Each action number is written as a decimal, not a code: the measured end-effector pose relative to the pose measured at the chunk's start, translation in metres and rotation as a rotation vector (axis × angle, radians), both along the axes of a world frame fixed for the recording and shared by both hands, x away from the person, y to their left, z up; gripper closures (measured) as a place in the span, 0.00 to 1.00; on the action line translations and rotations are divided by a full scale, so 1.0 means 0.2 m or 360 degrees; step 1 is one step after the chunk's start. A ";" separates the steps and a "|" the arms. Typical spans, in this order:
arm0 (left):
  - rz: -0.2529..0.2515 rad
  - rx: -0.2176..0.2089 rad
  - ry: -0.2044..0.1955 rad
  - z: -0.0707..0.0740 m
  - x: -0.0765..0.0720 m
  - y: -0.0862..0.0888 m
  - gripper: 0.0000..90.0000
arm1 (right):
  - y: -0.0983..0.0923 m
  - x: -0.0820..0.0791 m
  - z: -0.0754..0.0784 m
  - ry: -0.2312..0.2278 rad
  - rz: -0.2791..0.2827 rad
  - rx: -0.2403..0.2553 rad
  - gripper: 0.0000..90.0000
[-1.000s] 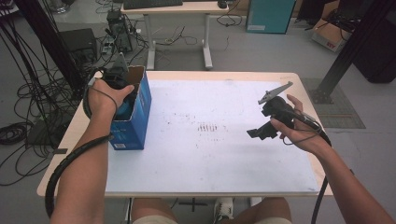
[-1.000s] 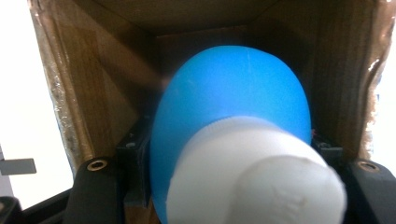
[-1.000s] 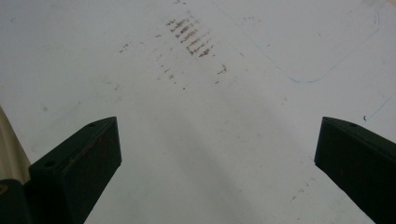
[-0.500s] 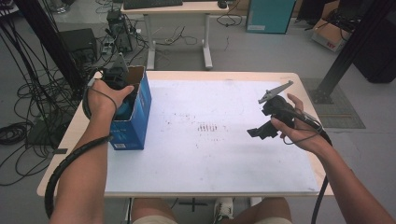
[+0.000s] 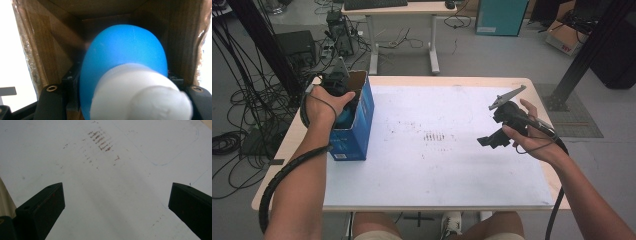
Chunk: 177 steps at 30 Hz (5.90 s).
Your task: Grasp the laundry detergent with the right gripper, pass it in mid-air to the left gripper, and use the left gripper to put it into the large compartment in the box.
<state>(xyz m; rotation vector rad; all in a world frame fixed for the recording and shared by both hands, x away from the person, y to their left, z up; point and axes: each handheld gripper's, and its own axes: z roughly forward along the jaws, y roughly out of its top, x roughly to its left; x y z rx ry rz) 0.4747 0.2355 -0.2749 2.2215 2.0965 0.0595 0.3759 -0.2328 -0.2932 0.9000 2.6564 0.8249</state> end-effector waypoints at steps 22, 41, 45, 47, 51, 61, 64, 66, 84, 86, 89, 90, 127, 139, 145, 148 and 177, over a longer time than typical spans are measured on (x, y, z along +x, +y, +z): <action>0.0001 0.0000 -0.0005 0.00 0.00 0.00 0.40 | -0.01 0.00 -0.01 -0.0002 -0.0002 -0.0001 0.00; -0.0003 0.0005 -0.0006 0.00 0.00 0.00 0.40 | -0.03 -0.01 0.00 -0.0016 -0.0012 -0.0002 0.00; -0.0003 0.0003 -0.0006 0.00 0.00 0.00 0.40 | -0.03 -0.01 0.00 -0.0015 -0.0018 0.0000 0.00; -0.0003 0.0003 -0.0007 0.00 0.00 0.00 0.40 | -0.03 -0.01 0.00 -0.0018 -0.0010 0.0002 0.00; -0.0003 0.0000 -0.0007 0.00 0.00 0.00 0.40 | -0.02 -0.01 0.00 -0.0010 -0.0023 0.0005 0.00; -0.0003 0.0003 -0.0014 0.00 0.00 -0.01 0.40 | -0.03 -0.01 0.01 -0.0007 -0.0021 0.0000 0.00; -0.0002 0.0002 -0.0014 0.00 0.00 -0.01 0.40 | -0.03 -0.01 0.01 -0.0010 -0.0025 0.0005 0.00; -0.0001 0.0003 -0.0017 -0.01 0.00 -0.01 0.40 | -0.03 -0.01 0.01 -0.0011 -0.0023 0.0007 0.00; -0.0003 0.0003 -0.0014 -0.01 0.00 -0.01 0.40 | -0.04 -0.01 0.00 -0.0008 -0.0024 0.0014 0.00; -0.0003 0.0002 -0.0014 -0.01 0.00 -0.01 0.40 | -0.05 -0.01 0.00 -0.0009 -0.0017 0.0009 0.00; -0.0002 0.0000 -0.0016 -0.01 0.00 0.00 0.40 | -0.05 -0.01 0.00 -0.0005 -0.0030 0.0013 0.00; -0.0002 -0.0001 -0.0016 -0.01 0.00 0.00 0.40 | -0.05 -0.01 0.00 -0.0008 -0.0022 0.0010 0.00; -0.0009 0.0010 -0.0008 -0.01 0.00 -0.01 0.39 | -0.07 -0.01 0.00 -0.0008 -0.0049 0.0026 0.00; -0.0032 0.0071 -0.0023 0.02 -0.01 -0.02 0.34 | -0.09 -0.01 0.00 -0.0023 -0.0030 0.0019 0.00; -0.0044 0.0099 -0.0039 0.06 -0.02 -0.03 0.32 | -0.08 -0.01 0.01 -0.0031 -0.0038 0.0028 0.00; -0.0050 0.0111 -0.0048 0.08 -0.02 -0.03 0.31 | -0.08 -0.01 0.01 -0.0036 -0.0041 0.0039 0.00; -0.0132 0.0153 -0.0163 0.35 -0.10 -0.11 0.27 | -0.09 -0.03 0.02 -0.0068 -0.0029 0.0075 0.00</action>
